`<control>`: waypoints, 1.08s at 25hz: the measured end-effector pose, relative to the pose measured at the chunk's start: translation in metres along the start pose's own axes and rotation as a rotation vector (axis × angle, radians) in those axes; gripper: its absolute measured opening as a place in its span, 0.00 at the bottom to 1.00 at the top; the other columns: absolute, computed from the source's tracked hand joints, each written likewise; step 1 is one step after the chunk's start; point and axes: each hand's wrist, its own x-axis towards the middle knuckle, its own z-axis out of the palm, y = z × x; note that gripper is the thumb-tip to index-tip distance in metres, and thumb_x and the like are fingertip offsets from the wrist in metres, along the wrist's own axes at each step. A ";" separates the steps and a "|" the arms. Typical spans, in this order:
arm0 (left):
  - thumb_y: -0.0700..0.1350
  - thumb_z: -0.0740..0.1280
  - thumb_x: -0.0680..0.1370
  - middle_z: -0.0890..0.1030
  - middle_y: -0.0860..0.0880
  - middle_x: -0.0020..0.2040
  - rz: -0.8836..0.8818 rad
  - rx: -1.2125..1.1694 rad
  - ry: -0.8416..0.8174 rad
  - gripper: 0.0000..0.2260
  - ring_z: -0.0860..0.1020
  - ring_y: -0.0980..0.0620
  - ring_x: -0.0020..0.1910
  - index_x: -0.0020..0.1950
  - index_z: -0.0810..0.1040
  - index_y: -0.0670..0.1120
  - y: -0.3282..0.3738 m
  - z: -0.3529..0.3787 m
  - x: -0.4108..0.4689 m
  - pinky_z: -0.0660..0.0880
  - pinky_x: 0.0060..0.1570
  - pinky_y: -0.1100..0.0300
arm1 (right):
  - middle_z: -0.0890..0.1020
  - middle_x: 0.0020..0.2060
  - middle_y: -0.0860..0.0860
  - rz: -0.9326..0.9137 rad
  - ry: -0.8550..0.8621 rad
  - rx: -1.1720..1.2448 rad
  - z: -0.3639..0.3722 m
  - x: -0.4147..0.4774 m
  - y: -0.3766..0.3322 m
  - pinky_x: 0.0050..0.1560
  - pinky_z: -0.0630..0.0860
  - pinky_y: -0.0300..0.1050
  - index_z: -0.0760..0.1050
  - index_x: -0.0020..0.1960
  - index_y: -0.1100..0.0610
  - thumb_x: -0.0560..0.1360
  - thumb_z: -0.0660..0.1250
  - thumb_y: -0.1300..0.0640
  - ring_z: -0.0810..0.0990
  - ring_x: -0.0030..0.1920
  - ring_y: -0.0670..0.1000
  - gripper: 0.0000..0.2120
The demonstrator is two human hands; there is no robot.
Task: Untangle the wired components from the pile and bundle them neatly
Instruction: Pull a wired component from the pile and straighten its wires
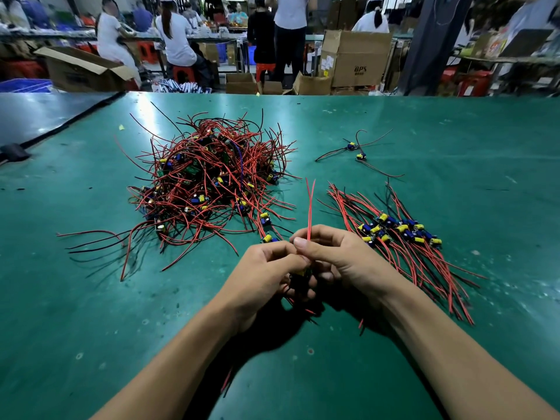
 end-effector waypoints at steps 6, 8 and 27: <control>0.38 0.68 0.75 0.79 0.41 0.31 0.055 0.022 -0.025 0.09 0.76 0.46 0.29 0.35 0.77 0.45 0.002 0.004 -0.005 0.73 0.34 0.56 | 0.79 0.29 0.49 -0.184 0.165 -0.210 -0.001 0.000 0.001 0.25 0.65 0.36 0.83 0.43 0.57 0.71 0.78 0.51 0.69 0.24 0.46 0.10; 0.36 0.67 0.76 0.79 0.40 0.31 0.074 0.037 -0.002 0.08 0.75 0.46 0.28 0.37 0.76 0.42 0.001 0.007 -0.005 0.72 0.32 0.58 | 0.76 0.24 0.46 -0.259 0.319 -0.276 -0.001 0.003 0.002 0.23 0.61 0.34 0.81 0.40 0.59 0.73 0.76 0.51 0.65 0.20 0.45 0.12; 0.35 0.67 0.77 0.81 0.44 0.32 0.113 0.150 -0.075 0.06 0.77 0.47 0.29 0.40 0.77 0.40 0.004 0.012 -0.009 0.71 0.34 0.57 | 0.58 0.24 0.47 0.051 0.090 0.772 -0.014 -0.005 -0.029 0.23 0.51 0.38 0.71 0.29 0.56 0.76 0.63 0.51 0.49 0.18 0.45 0.19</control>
